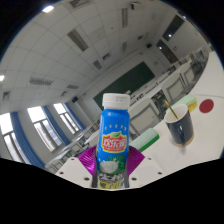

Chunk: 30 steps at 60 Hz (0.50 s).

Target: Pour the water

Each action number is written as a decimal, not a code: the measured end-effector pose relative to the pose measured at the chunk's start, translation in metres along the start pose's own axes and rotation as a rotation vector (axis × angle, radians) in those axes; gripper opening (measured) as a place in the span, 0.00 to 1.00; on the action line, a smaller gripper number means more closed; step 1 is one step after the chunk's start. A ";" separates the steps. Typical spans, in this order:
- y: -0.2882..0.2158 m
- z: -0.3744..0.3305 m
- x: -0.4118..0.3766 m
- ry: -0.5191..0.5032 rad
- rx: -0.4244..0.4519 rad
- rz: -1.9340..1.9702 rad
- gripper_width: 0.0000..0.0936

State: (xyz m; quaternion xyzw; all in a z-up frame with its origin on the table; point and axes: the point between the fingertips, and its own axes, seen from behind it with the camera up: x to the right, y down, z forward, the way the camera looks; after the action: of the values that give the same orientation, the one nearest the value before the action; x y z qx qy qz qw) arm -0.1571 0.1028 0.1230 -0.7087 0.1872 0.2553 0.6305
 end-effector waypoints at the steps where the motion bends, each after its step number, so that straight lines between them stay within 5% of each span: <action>1: -0.005 0.001 0.002 -0.004 0.003 0.056 0.38; 18: -0.069 0.020 0.007 -0.139 0.039 0.940 0.39; 30: -0.067 0.024 -0.011 -0.212 0.000 1.241 0.41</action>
State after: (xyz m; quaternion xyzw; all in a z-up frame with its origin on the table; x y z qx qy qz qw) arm -0.1298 0.1351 0.1813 -0.4390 0.5000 0.6425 0.3800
